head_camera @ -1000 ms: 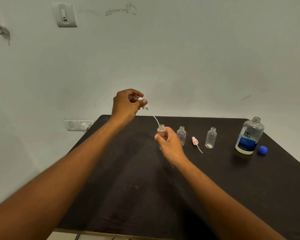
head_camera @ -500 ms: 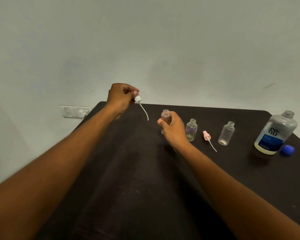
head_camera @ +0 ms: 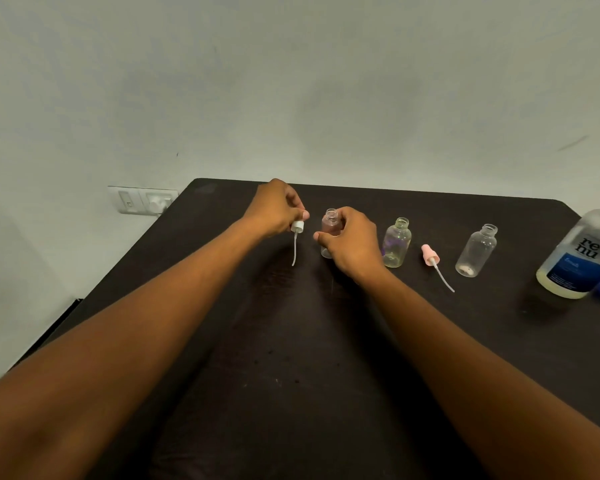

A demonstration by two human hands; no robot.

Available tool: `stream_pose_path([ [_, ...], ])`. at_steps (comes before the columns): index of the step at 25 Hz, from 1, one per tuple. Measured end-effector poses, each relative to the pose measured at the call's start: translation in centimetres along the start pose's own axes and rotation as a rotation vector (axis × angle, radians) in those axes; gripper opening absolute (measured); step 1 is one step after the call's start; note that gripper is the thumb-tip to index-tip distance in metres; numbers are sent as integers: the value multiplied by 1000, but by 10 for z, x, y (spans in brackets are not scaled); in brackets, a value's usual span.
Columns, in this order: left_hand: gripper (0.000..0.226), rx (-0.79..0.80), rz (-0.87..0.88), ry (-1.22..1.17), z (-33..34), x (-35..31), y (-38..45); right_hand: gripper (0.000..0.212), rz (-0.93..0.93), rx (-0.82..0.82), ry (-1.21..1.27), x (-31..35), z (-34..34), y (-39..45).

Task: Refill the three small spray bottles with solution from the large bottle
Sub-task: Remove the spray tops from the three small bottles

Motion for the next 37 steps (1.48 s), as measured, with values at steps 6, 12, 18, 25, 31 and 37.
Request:
stream_pose_path([
  [6, 7, 52, -44, 91, 15, 6, 0, 32, 2, 16, -37, -1, -1, -3],
  [12, 8, 100, -37, 238, 23, -1, 1, 43, 3, 39, -43, -1, 0, -6],
  [18, 15, 97, -65, 242, 25, 1, 1, 68, -46, 21, -44, 0, -1, -12],
  [25, 17, 53, -99, 193, 19, 5, -5, 83, -86, -16, -38, 6, -6, -19],
  [31, 24, 25, -139, 132, 9, 4, -27, 94, -106, -56, -16, 7, -25, -50],
  [37, 35, -27, -147, 150, -10, -15, -65, 89, -129, -102, 20, -4, -76, -104],
])
Point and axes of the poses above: each hand's wrist, its own y-axis towards the middle knuckle, its own z-axis out of the palm, x = y × z, the point moved 8 cm from there along y, towards the middle knuckle, and after that the axes turned 13 degrees about z, right-handed, at the moved point
